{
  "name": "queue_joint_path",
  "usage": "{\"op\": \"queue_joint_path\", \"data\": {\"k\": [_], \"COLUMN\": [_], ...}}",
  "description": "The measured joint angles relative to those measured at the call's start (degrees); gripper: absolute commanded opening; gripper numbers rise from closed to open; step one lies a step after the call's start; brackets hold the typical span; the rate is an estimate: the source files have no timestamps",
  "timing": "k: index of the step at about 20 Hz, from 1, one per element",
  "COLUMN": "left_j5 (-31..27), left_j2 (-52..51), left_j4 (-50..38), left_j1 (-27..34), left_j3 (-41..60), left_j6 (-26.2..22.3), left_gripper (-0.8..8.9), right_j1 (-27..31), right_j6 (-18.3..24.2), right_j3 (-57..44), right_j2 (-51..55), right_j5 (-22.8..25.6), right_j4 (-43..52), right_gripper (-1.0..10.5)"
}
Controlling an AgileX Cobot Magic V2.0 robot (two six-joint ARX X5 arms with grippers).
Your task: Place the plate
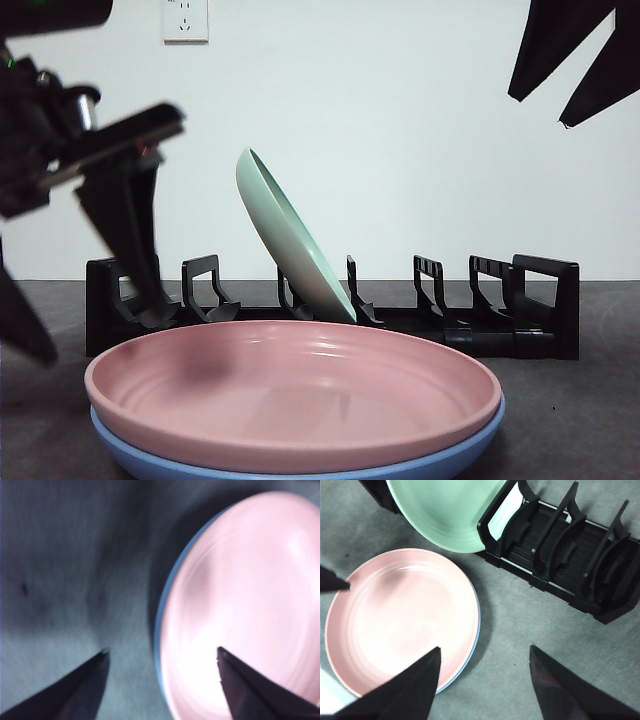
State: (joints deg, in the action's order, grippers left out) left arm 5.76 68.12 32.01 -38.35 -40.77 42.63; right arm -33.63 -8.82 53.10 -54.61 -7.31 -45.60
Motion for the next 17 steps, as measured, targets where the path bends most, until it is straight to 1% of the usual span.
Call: {"op": "queue_joint_path", "data": {"k": [2, 4, 7, 8, 10, 12, 15, 17], "left_j5": [-3.4, -7.5, -11.5, -11.9, -11.9, -12.0, -12.0, -12.0], "left_j2": [-3.1, -7.3, -13.2, -14.9, -17.3, -18.8, -20.0, -20.2], "left_j4": [3.0, 7.7, 14.4, 16.2, 19.3, 22.4, 25.0, 25.8], "left_j1": [1.5, 3.8, 9.4, 11.8, 16.5, 20.2, 22.6, 23.2], "left_j3": [-3.3, -7.8, -14.2, -15.9, -18.7, -20.1, -20.1, -20.1], "left_j6": [-4.2, -9.8, -18.9, -21.0, -24.0, -25.7, -26.8, -26.8], "left_gripper": [3.67, 3.67, 3.67, 3.67, 3.67, 3.67, 3.67, 3.67], "right_j1": [0.0, 0.0, 0.0, 0.0, 0.0, -0.2, -1.4, -2.6], "right_j6": [-0.3, -1.0, -2.0, -2.2, -2.4, -2.6, -2.7, -2.8], "right_j3": [0.0, 0.0, 1.6, 3.4, 9.5, 16.5, 26.6, 33.2], "right_j2": [0.0, -0.1, -2.3, -4.1, -9.0, -14.6, -23.6, -29.6], "right_j5": [0.0, -0.1, -1.6, -2.4, -4.3, -6.5, -9.6, -10.5], "right_j4": [0.0, 0.0, -1.6, -2.3, -4.4, -6.6, -9.1, -10.7], "right_gripper": [2.8, 2.8, 2.8, 2.8, 2.8, 2.8, 2.8, 2.8]}}
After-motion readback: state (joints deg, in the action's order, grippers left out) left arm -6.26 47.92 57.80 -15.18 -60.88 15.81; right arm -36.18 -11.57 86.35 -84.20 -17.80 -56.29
